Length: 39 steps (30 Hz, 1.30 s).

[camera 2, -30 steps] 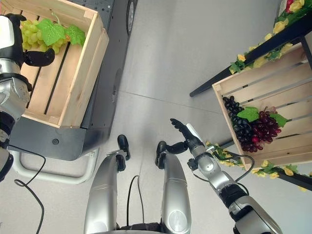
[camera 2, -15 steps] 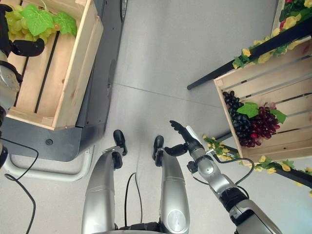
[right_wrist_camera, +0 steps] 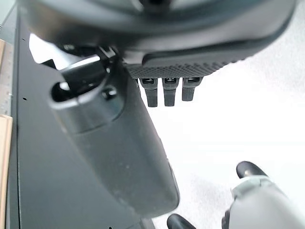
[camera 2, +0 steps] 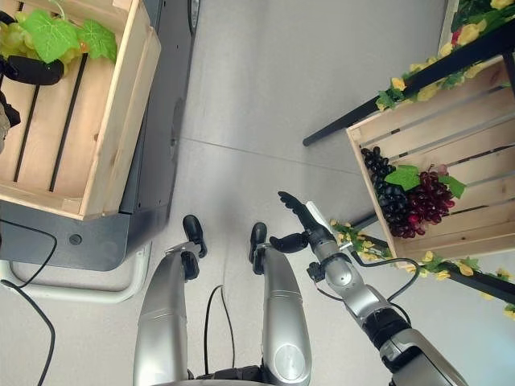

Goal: Pick up the fruits from the basket on one side to the basket on the other side

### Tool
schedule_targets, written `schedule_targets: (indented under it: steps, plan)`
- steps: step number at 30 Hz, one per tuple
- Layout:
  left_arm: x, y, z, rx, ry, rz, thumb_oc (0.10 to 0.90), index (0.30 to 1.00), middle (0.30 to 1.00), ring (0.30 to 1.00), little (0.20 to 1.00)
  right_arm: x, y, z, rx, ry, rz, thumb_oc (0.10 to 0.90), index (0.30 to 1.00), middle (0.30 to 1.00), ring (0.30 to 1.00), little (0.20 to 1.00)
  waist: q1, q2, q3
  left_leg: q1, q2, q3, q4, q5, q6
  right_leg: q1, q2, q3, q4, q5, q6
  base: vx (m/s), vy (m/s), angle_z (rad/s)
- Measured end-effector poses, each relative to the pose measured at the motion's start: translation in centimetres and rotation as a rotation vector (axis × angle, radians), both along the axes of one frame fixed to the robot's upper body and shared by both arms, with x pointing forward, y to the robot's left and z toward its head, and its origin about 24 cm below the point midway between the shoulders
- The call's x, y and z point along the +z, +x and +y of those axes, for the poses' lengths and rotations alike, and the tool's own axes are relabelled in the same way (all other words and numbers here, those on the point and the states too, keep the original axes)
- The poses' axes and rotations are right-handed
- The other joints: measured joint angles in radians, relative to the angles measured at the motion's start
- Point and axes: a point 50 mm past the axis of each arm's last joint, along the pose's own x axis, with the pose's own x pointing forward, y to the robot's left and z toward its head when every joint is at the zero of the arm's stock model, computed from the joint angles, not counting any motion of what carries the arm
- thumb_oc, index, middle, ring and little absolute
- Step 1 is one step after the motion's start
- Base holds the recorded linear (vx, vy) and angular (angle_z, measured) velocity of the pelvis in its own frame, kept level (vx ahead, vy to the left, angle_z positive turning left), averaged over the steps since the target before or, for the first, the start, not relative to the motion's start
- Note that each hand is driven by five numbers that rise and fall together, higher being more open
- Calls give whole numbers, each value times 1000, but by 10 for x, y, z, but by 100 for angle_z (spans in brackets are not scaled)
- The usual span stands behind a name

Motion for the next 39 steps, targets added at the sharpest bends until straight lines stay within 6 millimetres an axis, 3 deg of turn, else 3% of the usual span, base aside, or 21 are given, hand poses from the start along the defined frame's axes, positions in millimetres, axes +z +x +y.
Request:
schedule_targets:
  steps: [10, 18, 23, 30, 31, 32, 33, 36, 39]
  plan:
    - [-25, -2, 12, 45, 25, 151, 400, 300, 300, 300, 300, 0, -1, -4, -8, -4, 2, 800, 900, 900, 900, 900, -1, -10, 0, 26, -1, 1, -18, 6, 2, 28, 5, -1, -19, 6, 2, -30, -34, 1]
    - [-41, 1, 7, 1, 152, 187, 400, 300, 300, 300, 300, 3, 2, -3, -6, -4, -11, 800, 900, 900, 900, 900, 6, -19, 0, 78, -4, 6, -34, 4, -3, 71, 6, 14, -26, 5, 1, -4, -32, -1]
    - [-47, 6, -12, -130, 184, 78, 400, 300, 300, 300, 300, -1, -2, -5, -12, -3, 2, 800, 900, 900, 900, 900, 14, -19, 0, 119, -8, 31, -64, 11, -9, 85, -2, 28, -30, 1, -4, 39, -11, -6]
    - [-36, 5, -42, -298, 246, -196, 400, 300, 300, 300, 300, -15, -14, -11, -44, 5, 46, 800, 900, 900, 900, 900, 28, -17, 1, 125, -15, 28, -82, 23, -13, 84, -3, 22, -27, -1, -7, 33, -14, 1]
    - [-32, 2, -43, -298, 250, -282, 676, 714, 714, 714, 714, -16, -14, -11, -40, -12, 45, 800, 900, 900, 900, 900, 29, -17, 1, 128, -15, 26, -84, 24, -14, 86, -3, 20, -26, -3, -9, 37, -60, 0]
    - [-30, -1, -42, -291, 241, -352, 676, 714, 714, 714, 714, -16, -15, -11, -35, -14, 41, 800, 900, 900, 900, 900, 29, -17, 1, 130, -14, 26, -85, 24, -15, 87, -2, 19, -26, -3, -10, 29, -59, 0]
    - [-28, -4, -42, -282, 239, -401, 800, 900, 900, 900, 900, -17, -15, -11, -34, -11, 38, 800, 900, 900, 900, 900, 29, -17, 1, 131, -14, 24, -85, 25, -16, 90, -2, 18, -26, -4, -11, 21, -46, 4]
    - [-18, -12, -38, -226, 258, -566, 800, 900, 900, 900, 900, -18, -15, -11, -34, -11, 38, 800, 900, 900, 900, 900, 35, -17, 1, 149, -13, 22, -88, 26, -18, 105, -2, 16, -25, -8, -18, 36, -42, 3]
    - [-15, -15, -37, -201, 288, -612, 800, 900, 900, 900, 900, -17, -14, -11, -31, -9, 33, 800, 900, 900, 900, 900, 40, -16, 1, 163, -11, 22, -90, 23, -23, 118, -3, 18, -23, -16, -26, 13, 5, 0]
